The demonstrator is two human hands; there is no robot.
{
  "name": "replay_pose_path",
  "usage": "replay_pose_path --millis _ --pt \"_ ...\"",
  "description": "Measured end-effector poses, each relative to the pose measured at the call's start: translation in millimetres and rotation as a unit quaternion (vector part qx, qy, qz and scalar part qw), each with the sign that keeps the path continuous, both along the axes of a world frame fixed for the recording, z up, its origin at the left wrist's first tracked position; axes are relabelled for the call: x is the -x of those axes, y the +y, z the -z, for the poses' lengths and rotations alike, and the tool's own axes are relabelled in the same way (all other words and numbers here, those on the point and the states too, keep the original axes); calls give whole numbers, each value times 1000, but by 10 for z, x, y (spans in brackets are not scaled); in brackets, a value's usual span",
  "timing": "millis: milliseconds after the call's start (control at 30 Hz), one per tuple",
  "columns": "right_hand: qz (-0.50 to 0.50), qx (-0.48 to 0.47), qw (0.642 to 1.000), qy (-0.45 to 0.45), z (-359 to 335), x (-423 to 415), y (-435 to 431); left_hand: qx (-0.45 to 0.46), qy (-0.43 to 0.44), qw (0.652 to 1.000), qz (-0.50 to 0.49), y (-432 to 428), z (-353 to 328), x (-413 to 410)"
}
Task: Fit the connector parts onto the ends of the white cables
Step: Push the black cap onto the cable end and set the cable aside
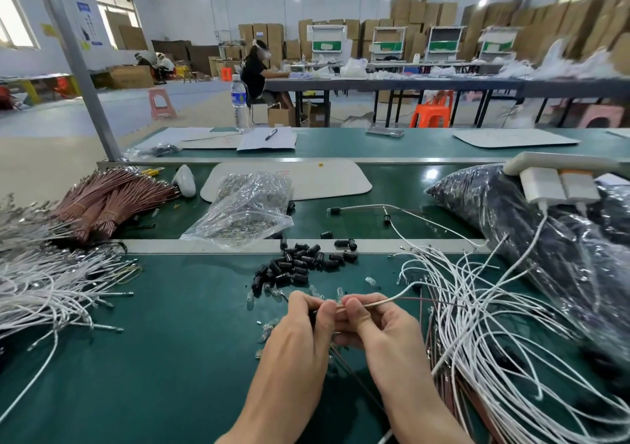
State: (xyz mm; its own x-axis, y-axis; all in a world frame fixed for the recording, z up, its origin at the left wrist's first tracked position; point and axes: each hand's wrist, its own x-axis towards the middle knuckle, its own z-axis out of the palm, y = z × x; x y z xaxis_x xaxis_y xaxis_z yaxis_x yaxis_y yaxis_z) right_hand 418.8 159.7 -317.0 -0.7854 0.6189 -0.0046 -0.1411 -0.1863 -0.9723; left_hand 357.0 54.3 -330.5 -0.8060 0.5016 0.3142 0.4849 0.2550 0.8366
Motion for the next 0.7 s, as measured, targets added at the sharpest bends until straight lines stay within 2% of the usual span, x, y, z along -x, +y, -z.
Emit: replay_pose_path --millis 267,567,700 --pt "12 33 999 29 8 -15 -35 -5 1 1000 20 -10 -34 -31" --pt "-51 17 997 53 33 -2 -115 34 90 994 -56 -128 40 12" --pt "-61 20 996 57 32 12 -102 4 80 996 -43 -119 34 17"
